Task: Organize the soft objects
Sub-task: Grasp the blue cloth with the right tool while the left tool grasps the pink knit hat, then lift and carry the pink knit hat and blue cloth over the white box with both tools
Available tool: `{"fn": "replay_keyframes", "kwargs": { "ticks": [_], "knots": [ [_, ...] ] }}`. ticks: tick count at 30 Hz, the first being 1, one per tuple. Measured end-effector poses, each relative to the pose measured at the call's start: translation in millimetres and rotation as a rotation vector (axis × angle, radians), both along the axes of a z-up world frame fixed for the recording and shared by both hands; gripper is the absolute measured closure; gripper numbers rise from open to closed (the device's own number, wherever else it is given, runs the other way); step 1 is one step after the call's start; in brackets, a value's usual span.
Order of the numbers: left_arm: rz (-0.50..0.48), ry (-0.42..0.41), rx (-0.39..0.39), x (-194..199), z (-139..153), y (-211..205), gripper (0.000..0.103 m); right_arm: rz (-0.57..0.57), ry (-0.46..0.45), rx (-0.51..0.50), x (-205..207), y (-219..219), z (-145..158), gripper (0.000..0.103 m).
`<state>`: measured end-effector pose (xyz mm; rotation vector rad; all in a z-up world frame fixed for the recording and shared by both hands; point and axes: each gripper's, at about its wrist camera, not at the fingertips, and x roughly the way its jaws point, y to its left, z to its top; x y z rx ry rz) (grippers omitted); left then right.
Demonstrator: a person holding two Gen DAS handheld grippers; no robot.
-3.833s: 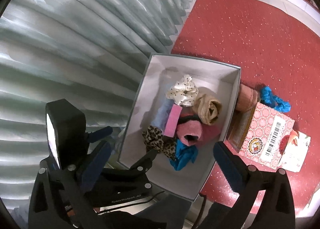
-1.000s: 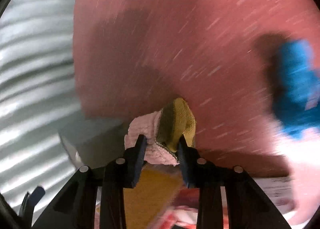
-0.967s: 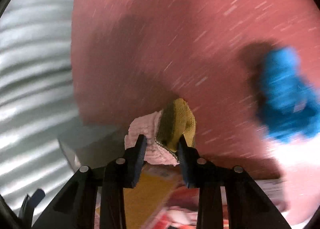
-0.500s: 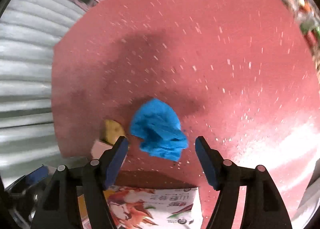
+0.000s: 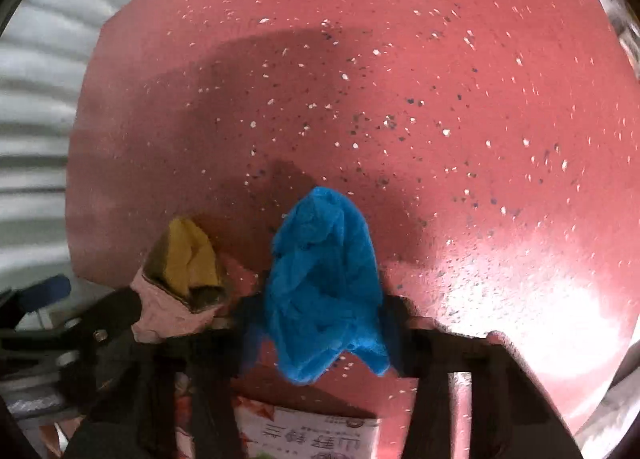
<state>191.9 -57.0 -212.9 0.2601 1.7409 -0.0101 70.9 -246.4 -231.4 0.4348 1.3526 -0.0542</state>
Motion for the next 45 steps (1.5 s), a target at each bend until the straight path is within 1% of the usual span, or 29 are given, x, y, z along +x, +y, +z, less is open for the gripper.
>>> {"fn": "replay_keyframes", "kwargs": {
  "ticks": [2,5,7,9,11,14,16,17,18,19,20,21,23,29,35,39,40,41,45],
  "knots": [
    [0.005,0.019,0.002,-0.9,-8.3,-3.6,0.000,-0.021,-0.002,0.012,-3.4,-5.9,-0.2,0.075],
    [-0.016,0.040,0.006,-3.8,-24.2,-23.7,0.000,-0.103,-0.016,0.100,-19.2,-28.6,3.3,0.075],
    [-0.048,0.059,0.022,-4.9,-34.1,-36.1,0.000,-0.140,-0.031,0.130,-24.6,-36.2,7.6,0.075],
    [-0.065,0.069,0.029,-3.8,-42.2,-45.3,0.000,-0.154,-0.042,0.142,-33.8,-42.3,11.5,0.074],
    [-0.071,0.079,0.053,-2.8,-50.4,-51.4,0.000,-0.166,-0.053,0.156,-43.1,-46.6,12.8,0.074],
    [-0.075,0.116,0.075,-4.8,-63.2,-55.4,0.000,-0.183,-0.069,0.173,-58.8,-58.1,17.6,0.074],
    [-0.068,0.152,0.072,-9.7,-71.2,-55.6,0.006,-0.193,-0.078,0.181,-62.9,-58.8,20.1,0.074],
    [-0.051,0.149,0.044,-10.8,-70.7,-54.9,0.008,-0.202,-0.085,0.185,-68.0,-63.4,21.9,0.074],
    [-0.043,0.146,0.027,-11.7,-69.8,-55.3,0.015,-0.206,-0.089,0.186,-72.8,-67.0,25.6,0.074],
    [-0.036,0.147,-0.010,-13.5,-67.4,-57.5,0.030,-0.214,-0.093,0.185,-76.5,-70.1,27.6,0.074],
    [-0.032,0.144,-0.040,-14.6,-65.0,-60.2,0.039,-0.226,-0.097,0.185,-75.5,-62.9,26.4,0.074],
    [-0.040,0.137,-0.049,-17.1,-62.2,-65.6,0.047,-0.231,-0.099,0.185,-78.0,-64.7,26.4,0.074],
    [-0.097,0.088,-0.035,-20.3,-55.7,-76.0,0.052,-0.244,-0.099,0.182,-81.8,-66.3,26.5,0.074],
    [-0.220,-0.008,-0.100,-39.6,-22.9,-109.8,0.053,-0.268,-0.097,0.159,-102.7,-72.0,30.6,0.074],
    [-0.313,-0.058,-0.158,-63.9,7.2,-136.2,0.053,-0.300,-0.084,0.141,-125.2,-77.1,29.5,0.074],
    [-0.347,-0.077,-0.198,-79.5,23.4,-138.6,0.053,-0.326,-0.073,0.123,-143.5,-78.2,29.4,0.074],
    [-0.358,-0.082,-0.208,-87.8,26.0,-131.1,0.053,-0.335,-0.068,0.118,-148.8,-78.1,29.3,0.074],
    [-0.367,-0.085,-0.212,-89.3,32.1,-134.7,0.053,-0.343,-0.065,0.115,-156.7,-78.7,30.2,0.074],
    [-0.397,-0.093,-0.243,-102.1,44.8,-122.5,0.053,-0.370,-0.057,0.105,-176.9,-73.6,31.8,0.074]
  ]
}}
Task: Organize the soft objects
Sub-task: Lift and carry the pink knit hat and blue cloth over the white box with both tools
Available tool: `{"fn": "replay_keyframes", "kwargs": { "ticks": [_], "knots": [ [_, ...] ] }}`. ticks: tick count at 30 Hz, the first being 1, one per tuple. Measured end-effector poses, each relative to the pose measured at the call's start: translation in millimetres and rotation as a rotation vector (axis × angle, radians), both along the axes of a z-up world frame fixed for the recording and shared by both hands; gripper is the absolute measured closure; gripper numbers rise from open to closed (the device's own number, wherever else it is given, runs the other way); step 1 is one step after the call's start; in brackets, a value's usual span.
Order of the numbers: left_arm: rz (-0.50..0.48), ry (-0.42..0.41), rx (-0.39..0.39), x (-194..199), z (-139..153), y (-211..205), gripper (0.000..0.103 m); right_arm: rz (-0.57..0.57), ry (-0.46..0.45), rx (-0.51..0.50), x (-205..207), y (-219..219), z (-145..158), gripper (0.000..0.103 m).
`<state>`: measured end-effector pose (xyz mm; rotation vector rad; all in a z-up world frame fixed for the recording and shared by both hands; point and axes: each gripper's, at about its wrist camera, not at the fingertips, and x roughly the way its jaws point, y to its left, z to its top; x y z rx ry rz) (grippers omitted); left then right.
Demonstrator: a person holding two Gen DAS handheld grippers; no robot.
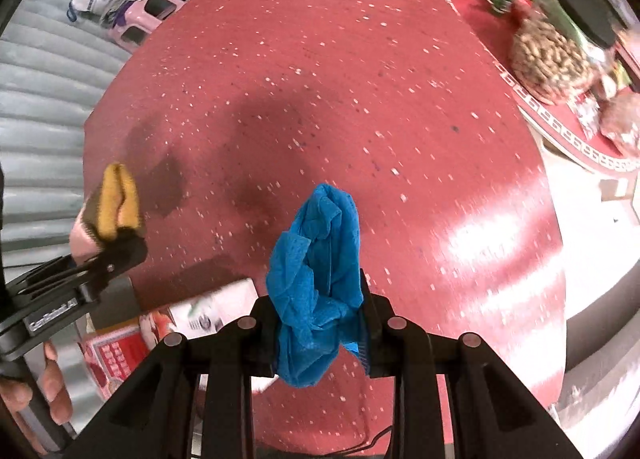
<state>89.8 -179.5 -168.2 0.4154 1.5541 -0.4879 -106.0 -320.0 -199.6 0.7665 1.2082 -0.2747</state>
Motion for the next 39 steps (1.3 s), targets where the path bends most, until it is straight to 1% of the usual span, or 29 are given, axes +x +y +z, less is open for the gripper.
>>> {"fn": "replay_keyframes", "kwargs": {
  "ticks": [2,4,5,8,12,18,21,26,29,32,36,39],
  "knots": [
    [-0.015,0.001,-0.010,-3.0,4.8,17.1,0.053,-0.012,0.006,-0.005,-8.9,5.1,0.2,0.074],
    [-0.029,-0.002,-0.019,-13.6,12.2,24.8,0.053,-0.024,0.010,-0.007,-17.1,9.3,0.6,0.074],
    [-0.034,-0.002,-0.026,-13.5,12.5,27.6,0.053,-0.031,0.014,-0.007,-22.7,13.3,0.8,0.074],
    [-0.051,-0.005,-0.044,-28.2,26.1,35.5,0.053,-0.043,0.022,-0.010,-35.7,22.2,4.0,0.074],
    [-0.087,-0.013,-0.065,-45.8,37.0,44.3,0.053,-0.052,0.031,-0.012,-47.6,34.0,8.3,0.074],
    [-0.161,-0.015,-0.088,-73.6,48.6,56.8,0.053,-0.064,0.040,-0.019,-66.0,53.4,16.0,0.074],
    [-0.201,-0.014,-0.098,-88.8,51.8,63.7,0.053,-0.066,0.043,-0.026,-73.3,63.4,18.2,0.074],
    [-0.238,0.003,-0.111,-105.7,54.3,77.2,0.053,-0.062,0.053,-0.034,-81.6,81.4,18.5,0.074],
    [-0.278,0.028,-0.123,-117.5,55.5,87.3,0.053,-0.052,0.061,-0.034,-85.3,94.7,18.3,0.074],
    [-0.323,0.027,-0.120,-130.6,55.5,98.2,0.053,-0.032,0.071,-0.030,-88.3,112.0,17.3,0.074],
    [-0.350,0.049,-0.131,-140.9,54.5,113.7,0.053,-0.007,0.082,-0.016,-90.0,130.4,15.4,0.074],
    [-0.359,0.048,-0.141,-146.1,57.0,124.9,0.053,0.012,0.085,-0.020,-90.0,141.7,16.8,0.074]
  ]
}}
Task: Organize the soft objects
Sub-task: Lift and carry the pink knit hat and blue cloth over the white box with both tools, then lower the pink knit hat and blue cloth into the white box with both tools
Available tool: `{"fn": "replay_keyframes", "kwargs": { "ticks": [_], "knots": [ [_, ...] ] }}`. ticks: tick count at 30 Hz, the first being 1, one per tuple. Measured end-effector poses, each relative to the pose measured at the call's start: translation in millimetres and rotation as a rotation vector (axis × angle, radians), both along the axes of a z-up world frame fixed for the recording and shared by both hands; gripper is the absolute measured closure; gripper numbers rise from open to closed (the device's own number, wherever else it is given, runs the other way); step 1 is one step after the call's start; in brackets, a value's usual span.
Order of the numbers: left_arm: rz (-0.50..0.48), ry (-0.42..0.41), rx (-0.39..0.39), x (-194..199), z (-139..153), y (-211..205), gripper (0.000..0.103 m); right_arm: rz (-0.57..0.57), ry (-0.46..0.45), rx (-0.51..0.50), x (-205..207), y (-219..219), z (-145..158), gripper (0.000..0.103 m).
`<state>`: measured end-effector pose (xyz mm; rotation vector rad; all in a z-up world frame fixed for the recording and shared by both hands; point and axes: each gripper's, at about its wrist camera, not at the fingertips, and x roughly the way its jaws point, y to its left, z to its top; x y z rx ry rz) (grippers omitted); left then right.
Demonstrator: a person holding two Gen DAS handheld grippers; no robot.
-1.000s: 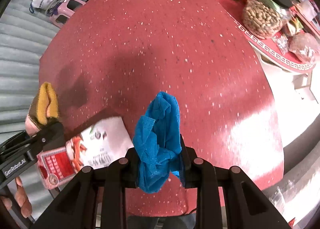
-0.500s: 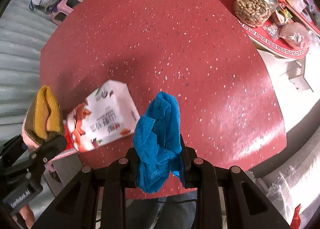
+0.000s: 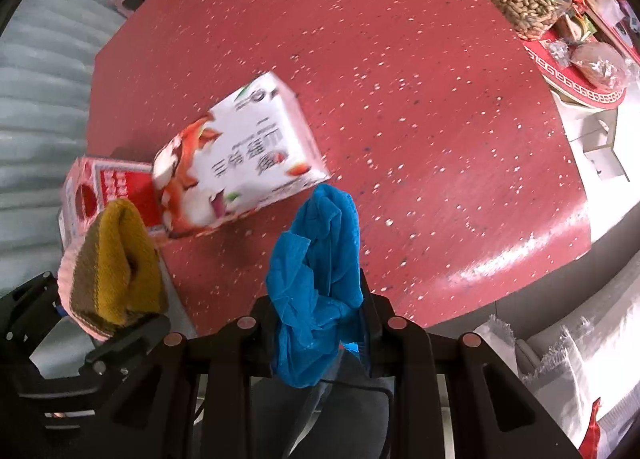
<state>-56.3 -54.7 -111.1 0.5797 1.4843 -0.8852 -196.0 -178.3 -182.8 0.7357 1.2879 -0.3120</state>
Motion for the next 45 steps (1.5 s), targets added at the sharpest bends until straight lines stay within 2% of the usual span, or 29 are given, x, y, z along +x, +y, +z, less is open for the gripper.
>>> {"fn": "replay_keyframes", "kwargs": {
  "ticks": [5,11,19,23,30,37,45],
  "knots": [
    [0.026,-0.028,-0.035,-0.9,12.0,17.8,0.053,0.024,-0.016,-0.027,4.1,9.5,14.1,0.074],
    [0.109,-0.072,-0.080,10.4,29.7,41.9,0.053,0.081,-0.071,-0.066,22.5,31.1,45.9,0.074],
    [0.296,-0.136,-0.114,28.9,51.5,95.2,0.053,0.206,-0.149,-0.104,61.9,70.1,84.7,0.074],
    [0.398,-0.196,-0.097,36.8,57.5,125.6,0.053,0.282,-0.172,-0.124,81.0,94.6,99.3,0.074],
    [0.591,-0.246,-0.068,51.5,60.3,185.8,0.053,0.412,-0.195,-0.155,107.0,137.9,118.6,0.074],
    [0.741,-0.239,-0.037,52.5,50.9,239.4,0.053,0.539,-0.206,-0.177,129.3,184.2,126.7,0.074],
    [0.829,-0.238,-0.015,52.0,46.0,275.2,0.052,0.658,-0.192,-0.189,145.9,223.1,122.5,0.074]
  ]
}}
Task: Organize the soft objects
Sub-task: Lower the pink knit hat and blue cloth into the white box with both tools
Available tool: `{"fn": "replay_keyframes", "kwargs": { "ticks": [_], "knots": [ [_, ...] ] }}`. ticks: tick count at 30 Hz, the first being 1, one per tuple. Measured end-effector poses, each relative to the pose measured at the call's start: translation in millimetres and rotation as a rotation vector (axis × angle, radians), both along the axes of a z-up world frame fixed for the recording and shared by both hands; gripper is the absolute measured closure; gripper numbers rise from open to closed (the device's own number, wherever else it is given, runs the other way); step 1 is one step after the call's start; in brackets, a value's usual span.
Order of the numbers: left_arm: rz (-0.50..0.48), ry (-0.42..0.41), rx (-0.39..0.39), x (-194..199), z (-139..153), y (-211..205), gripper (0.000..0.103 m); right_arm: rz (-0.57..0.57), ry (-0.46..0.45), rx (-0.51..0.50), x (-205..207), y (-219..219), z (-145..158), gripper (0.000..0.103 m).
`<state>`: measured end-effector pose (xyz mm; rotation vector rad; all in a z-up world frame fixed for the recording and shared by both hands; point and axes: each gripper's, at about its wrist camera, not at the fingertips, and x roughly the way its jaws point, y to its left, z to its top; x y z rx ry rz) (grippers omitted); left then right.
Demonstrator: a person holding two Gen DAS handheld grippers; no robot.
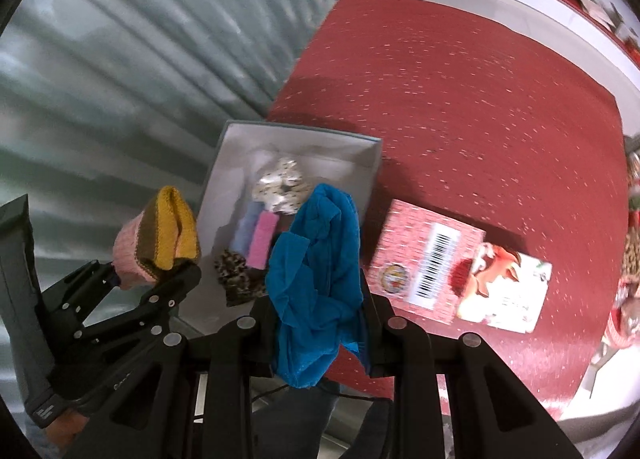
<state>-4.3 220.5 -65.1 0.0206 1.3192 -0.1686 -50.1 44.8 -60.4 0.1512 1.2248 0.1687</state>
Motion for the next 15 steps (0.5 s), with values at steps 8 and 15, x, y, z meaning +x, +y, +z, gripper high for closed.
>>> {"fn": "replay_keyframes", "kwargs": {
  "ticks": [8,15],
  "knots": [
    [0.035,0.011,0.008,-3.9,-3.0,16.2,0.052,0.091,0.020,-0.024,11.7,35.9,-4.5,0.074],
    [0.034,0.040,0.019,-4.7,-12.7,19.3,0.052,0.126,0.036,-0.027,14.8,48.7,-13.6,0.074]
  ]
}}
